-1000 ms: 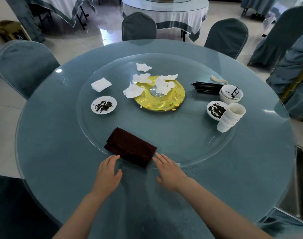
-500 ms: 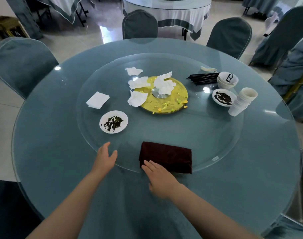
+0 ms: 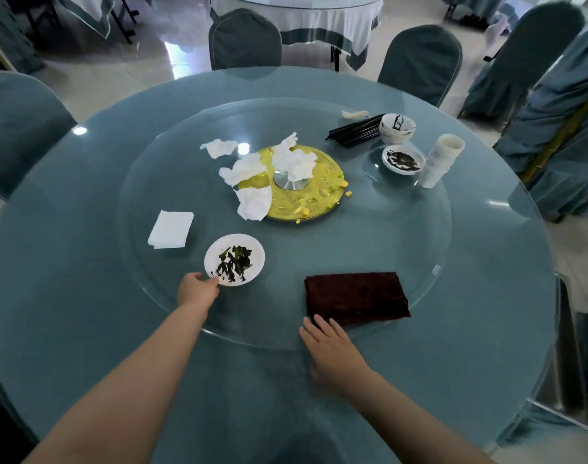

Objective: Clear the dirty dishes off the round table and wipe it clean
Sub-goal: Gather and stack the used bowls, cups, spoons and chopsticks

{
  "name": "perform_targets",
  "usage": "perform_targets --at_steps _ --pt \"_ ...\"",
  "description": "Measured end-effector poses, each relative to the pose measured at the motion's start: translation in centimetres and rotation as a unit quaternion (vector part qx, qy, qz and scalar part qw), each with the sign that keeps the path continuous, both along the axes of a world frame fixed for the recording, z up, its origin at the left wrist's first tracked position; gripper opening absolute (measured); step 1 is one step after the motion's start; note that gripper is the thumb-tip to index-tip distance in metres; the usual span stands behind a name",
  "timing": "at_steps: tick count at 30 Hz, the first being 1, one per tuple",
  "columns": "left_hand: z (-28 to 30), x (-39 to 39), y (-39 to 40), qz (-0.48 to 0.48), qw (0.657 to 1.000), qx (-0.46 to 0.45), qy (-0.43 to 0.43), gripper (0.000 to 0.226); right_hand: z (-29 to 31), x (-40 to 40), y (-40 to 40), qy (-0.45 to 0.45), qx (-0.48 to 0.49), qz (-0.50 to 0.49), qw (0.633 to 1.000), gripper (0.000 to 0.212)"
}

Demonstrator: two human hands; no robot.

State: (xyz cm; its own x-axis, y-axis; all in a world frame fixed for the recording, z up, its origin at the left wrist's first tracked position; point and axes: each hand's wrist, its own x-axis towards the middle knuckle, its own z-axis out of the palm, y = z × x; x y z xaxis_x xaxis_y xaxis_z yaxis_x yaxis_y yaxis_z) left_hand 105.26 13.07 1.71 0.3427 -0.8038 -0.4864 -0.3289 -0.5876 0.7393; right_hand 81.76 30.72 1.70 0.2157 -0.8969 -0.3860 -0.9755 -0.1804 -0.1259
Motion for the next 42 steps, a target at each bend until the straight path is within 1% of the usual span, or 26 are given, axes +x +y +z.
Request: perform_targets --at_steps 5,8,10,12,19,23,26,29,31,32,34,36,37,38,40,42 --pt "-0.5 -1.9 0.1 0.018 0.997 0.006 0.078 0.021 0.9 -1.9 0.7 0.008 0.008 -0.014 1.0 0.075" --pt "0.2 -2.9 0.5 0.05 0.984 0.03 0.166 0.007 1.4 -2.8 0.8 0.012 0.02 -0.013 1.0 0.076" --pt "1.0 -3.3 1.0 0.067 0.973 0.041 0.217 0.008 1.6 -3.2 0.7 0.013 0.026 -0.016 0.999 0.076" --pt "1.4 -3.3 1.4 0.066 0.966 0.046 0.247 0.011 1.7 -3.3 0.7 0.018 0.03 -0.016 0.999 0.074" --pt "2.6 -3.3 5.2 0.036 0.972 0.006 0.234 0.006 1.7 -2.4 1.3 0.036 0.015 -0.01 0.999 0.075" --pt "3.5 -3.3 7.6 0.036 0.96 -0.019 0.278 0.005 1.7 -0.4 1.3 0.086 0.02 0.027 0.996 0.076" --pt "4.0 -3.1 9.0 0.04 0.954 -0.036 0.296 0.005 1.6 1.2 0.3 0.109 0.023 0.076 0.991 0.078" --pt "4.4 -2.8 10.0 0.038 0.952 -0.048 0.301 0.006 2.1 2.0 -0.9 0.071 0.016 0.133 0.988 0.082" --pt "4.7 -2.5 10.5 0.034 0.951 -0.051 0.304 0.006 2.7 2.4 -0.8 -0.003 -0.034 0.148 0.988 0.075" --pt "5.0 -2.4 10.8 0.033 0.949 -0.054 0.308 0.007 3.0 2.4 -0.3 -0.058 -0.07 0.126 0.988 0.07" --pt "5.3 -2.3 11.3 0.033 0.946 -0.057 0.317 0.008 3.3 2.1 1.3 -0.169 -0.114 0.041 0.978 0.058" --pt "5.5 -2.4 12.1 0.024 0.946 -0.056 0.317 0.008 3.3 1.4 3.1 -0.26 -0.108 -0.075 0.957 0.046" --pt "5.6 -2.5 12.5 0.013 0.948 -0.052 0.313 0.007 3.3 0.9 3.8 -0.296 -0.099 -0.141 0.94 0.041" --pt "5.7 -2.7 12.9 -0.001 0.95 -0.048 0.307 0.005 3.3 0.4 4.3 -0.331 -0.085 -0.214 0.915 0.035" --pt "5.5 -3.3 13.9 -0.037 0.954 -0.034 0.297 0.004 3.6 -0.3 4.9 -0.396 -0.061 -0.338 0.852 0.026" --pt "5.3 -4.2 15.0 -0.085 0.954 -0.019 0.285 0.004 3.6 -1.0 5.1 -0.449 -0.052 -0.411 0.792 0.02"
